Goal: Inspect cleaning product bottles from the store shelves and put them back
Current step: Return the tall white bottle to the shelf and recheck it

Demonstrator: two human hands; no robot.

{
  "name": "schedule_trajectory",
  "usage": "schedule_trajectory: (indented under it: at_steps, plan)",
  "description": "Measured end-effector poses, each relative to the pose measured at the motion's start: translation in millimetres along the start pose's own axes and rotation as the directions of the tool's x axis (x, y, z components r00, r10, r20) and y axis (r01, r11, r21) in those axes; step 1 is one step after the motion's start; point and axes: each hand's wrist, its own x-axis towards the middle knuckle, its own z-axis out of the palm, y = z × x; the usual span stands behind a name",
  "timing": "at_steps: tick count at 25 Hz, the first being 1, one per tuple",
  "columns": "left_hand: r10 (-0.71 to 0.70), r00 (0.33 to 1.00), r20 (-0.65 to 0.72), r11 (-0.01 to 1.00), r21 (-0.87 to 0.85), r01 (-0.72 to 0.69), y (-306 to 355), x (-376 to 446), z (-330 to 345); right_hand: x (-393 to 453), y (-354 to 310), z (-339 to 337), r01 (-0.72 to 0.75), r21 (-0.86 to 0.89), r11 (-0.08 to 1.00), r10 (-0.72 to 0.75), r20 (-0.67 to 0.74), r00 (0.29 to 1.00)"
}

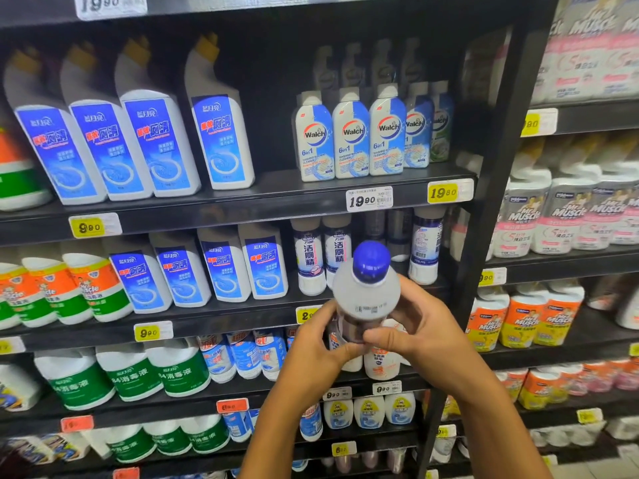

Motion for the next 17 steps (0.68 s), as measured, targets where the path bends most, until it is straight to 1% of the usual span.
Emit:
schedule_trajectory:
  at_steps: [2, 4, 7, 12, 17]
  plan:
    - [0.033, 0.997, -0.067, 0.999, 0.031, -0.031, -0.6, 3.4, -1.2, -0.8, -7.0, 2.8, 0.024, -0.080, 0.997, -0.023, 0.008, 1.000]
    - [0.039, 0.991, -0.129, 0.998, 0.046, -0.034, 0.7, 6.5, -1.0, 1.3, -14.6, 6.8, 0.045, -0.158, 0.986, -0.045, 0.003, 0.999]
    - [0.032, 0.980, -0.196, 0.998, 0.053, -0.022, 7.6, 8.7, -0.6, 3.4, -16.0, 9.1, 0.058, -0.204, 0.977, -0.056, 0.014, 0.998]
    - [0.058, 0.974, -0.217, 0.998, 0.038, -0.051, 12.6, 8.1, -2.7, 3.3, -17.3, 10.5, 0.068, -0.221, 0.973, -0.064, 0.023, 0.998]
    - [0.067, 0.977, -0.203, 0.997, 0.051, -0.058, 9.8, 6.4, -2.4, 3.5, -18.5, 10.8, 0.048, -0.206, 0.977, -0.043, 0.028, 0.999]
